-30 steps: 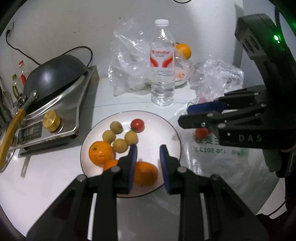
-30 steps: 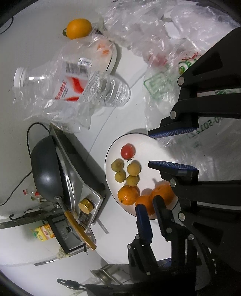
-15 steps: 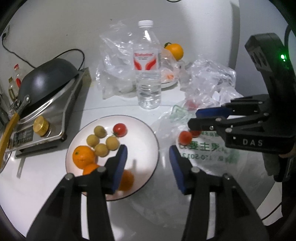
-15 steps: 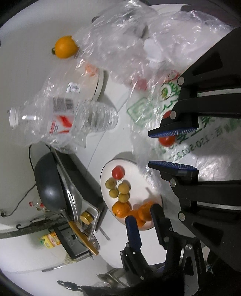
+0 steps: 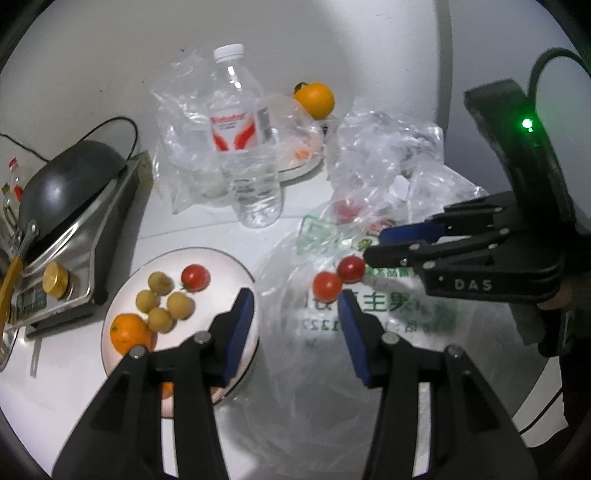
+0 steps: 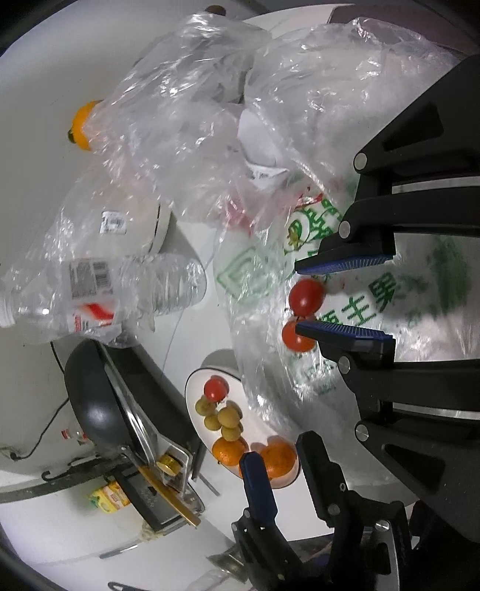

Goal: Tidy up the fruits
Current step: 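Move both grippers to the bag and grasp a cherry tomato with each, then carry the tomato in the left gripper to the plate while the right gripper carries its tomato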

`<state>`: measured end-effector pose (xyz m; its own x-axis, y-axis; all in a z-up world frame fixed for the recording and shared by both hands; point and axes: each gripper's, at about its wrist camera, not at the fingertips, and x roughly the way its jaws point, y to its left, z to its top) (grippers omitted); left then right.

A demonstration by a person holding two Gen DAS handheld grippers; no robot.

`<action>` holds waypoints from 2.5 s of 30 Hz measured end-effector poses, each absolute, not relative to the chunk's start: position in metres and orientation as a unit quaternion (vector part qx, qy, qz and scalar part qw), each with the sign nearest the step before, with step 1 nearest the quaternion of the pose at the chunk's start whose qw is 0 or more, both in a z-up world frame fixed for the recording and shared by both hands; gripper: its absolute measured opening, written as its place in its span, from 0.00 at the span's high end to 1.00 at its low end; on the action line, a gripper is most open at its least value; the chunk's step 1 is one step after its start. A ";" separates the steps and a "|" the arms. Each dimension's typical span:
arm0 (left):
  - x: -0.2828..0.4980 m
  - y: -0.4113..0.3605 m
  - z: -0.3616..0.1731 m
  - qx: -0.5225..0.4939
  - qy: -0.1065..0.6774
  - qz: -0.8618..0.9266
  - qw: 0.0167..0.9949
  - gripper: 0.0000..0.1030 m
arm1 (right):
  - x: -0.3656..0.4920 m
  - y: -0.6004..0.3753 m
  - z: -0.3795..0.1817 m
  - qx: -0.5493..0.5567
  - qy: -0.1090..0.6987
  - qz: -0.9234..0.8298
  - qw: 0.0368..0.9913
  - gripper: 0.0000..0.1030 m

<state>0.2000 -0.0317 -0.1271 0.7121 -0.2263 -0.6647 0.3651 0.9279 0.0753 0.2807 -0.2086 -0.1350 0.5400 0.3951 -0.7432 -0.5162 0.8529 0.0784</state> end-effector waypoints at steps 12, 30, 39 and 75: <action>0.218 -0.056 -0.140 0.112 0.359 -0.168 0.911 0.53 | 0.302 -0.208 -0.151 -0.054 0.425 0.283 0.858 0.67; 0.238 -0.076 -0.157 0.121 0.380 -0.180 0.899 0.53 | 0.306 -0.222 -0.148 -0.042 0.426 0.287 0.857 0.72; 0.258 -0.087 -0.173 0.124 0.399 -0.184 0.890 0.54 | 0.304 -0.233 -0.139 -0.029 0.416 0.285 0.863 0.72; 0.202 -0.050 -0.122 0.092 0.342 -0.197 0.914 0.74 | 0.259 -0.202 -0.108 -0.039 0.375 0.282 0.882 0.72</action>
